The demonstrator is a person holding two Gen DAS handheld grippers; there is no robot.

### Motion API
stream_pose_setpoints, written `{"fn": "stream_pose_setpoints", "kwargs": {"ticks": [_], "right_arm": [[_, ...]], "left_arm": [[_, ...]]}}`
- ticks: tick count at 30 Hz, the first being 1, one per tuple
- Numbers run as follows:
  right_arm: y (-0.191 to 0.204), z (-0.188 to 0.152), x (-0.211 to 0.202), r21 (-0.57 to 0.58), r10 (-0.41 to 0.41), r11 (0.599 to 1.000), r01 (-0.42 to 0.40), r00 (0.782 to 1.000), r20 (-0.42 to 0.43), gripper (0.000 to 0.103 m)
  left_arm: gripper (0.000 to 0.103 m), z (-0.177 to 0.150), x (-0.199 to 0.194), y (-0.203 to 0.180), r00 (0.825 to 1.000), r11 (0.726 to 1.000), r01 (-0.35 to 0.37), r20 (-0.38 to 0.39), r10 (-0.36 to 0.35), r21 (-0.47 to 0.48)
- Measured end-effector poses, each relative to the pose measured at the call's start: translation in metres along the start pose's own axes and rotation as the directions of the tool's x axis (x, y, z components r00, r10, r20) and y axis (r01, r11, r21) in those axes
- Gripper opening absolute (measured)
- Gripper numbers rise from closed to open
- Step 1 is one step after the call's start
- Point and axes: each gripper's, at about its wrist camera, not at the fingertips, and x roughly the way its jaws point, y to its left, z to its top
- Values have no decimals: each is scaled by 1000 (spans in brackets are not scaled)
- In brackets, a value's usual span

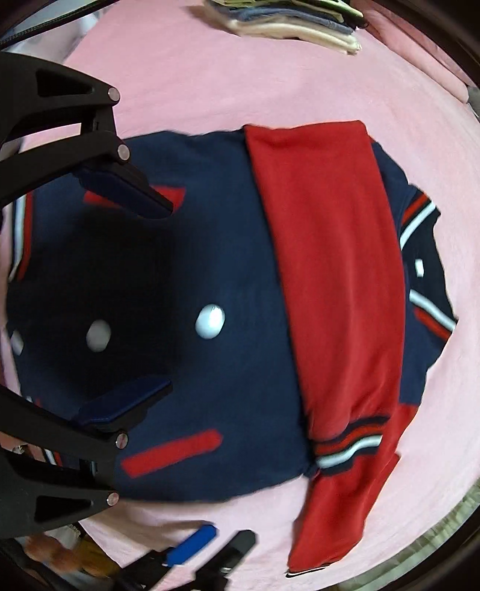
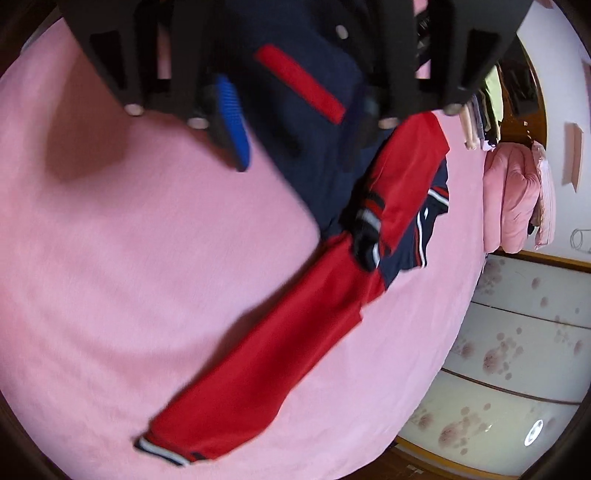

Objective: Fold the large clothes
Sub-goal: 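Lay the sleeve across the chest and open the left tool, then carry the other red sleeve by its cuff across the chest with the right tool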

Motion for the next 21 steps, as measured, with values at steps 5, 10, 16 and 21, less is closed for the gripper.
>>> {"fn": "stream_pose_setpoints", "kwargs": {"ticks": [5,10,16,21], "right_arm": [[-36,53,-13,39,30,999,-29,999,-14,55],[-75,107,-21,104,26,994,-22,999,-39,55],[-109,152,-15,197,61,979,-54,998,-28,55],[-115,179,-4,222,128,966,-131,991,30,53]], "left_arm": [[86,3,-18,-50,1000,997,26,5,-26,-72],[86,29,-31,-113,998,995,68,17,-67,-68],[87,46,-32,-159,994,993,112,5,-112,-42],[87,53,-23,-174,992,992,119,-31,-121,-39]]}}
